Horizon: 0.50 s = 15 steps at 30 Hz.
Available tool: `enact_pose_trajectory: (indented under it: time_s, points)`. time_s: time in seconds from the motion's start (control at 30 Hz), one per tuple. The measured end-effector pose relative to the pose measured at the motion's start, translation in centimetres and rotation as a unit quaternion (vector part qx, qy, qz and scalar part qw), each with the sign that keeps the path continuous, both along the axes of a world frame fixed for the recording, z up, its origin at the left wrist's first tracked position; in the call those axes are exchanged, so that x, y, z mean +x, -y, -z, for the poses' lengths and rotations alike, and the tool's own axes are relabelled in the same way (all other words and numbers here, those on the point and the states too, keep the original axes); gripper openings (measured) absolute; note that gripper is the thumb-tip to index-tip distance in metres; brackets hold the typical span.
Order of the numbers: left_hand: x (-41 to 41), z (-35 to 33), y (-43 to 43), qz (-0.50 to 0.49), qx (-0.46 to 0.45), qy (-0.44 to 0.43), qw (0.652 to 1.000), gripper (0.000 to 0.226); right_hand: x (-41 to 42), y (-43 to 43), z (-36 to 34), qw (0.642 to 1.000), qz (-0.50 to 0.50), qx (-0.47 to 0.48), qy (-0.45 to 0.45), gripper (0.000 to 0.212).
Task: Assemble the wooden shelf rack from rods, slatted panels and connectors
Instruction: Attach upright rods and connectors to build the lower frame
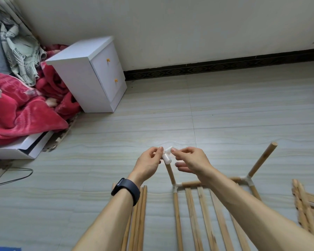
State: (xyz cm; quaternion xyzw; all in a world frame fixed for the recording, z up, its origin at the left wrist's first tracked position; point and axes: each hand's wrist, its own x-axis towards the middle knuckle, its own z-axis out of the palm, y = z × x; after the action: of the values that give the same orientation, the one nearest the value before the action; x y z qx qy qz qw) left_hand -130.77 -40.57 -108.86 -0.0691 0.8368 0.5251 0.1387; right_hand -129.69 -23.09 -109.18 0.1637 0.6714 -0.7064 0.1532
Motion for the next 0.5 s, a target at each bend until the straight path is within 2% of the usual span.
enact_pose_trajectory:
  time_s: [0.07, 0.13, 0.3, 0.4, 0.5]
  points:
    - [0.9, 0.5, -0.4, -0.022, -0.034, -0.035, 0.999, 0.033, -0.8, -0.6, -0.3, 0.999, 0.007, 0.012, -0.051, 0.024]
    - [2.1, 1.0, -1.0, -0.014, -0.056, -0.053, 0.997, 0.036, -1.3, -0.6, -0.3, 0.995, -0.030, 0.047, -0.085, 0.016]
    - [2.7, 0.8, -1.0, 0.017, -0.131, -0.079, 0.988, 0.026, -1.6, -0.4, -0.3, 0.981, -0.070, 0.136, -0.121, 0.004]
    - [2.4, 0.8, -0.4, 0.052, -0.166, -0.083, 0.981, 0.016, -1.0, -0.4, 0.0, 0.970, -0.080, 0.178, -0.146, 0.006]
    - [2.1, 0.8, -0.2, 0.071, -0.187, -0.086, 0.976, 0.017, -0.5, -0.2, 0.3, 0.965, -0.071, 0.195, -0.159, 0.009]
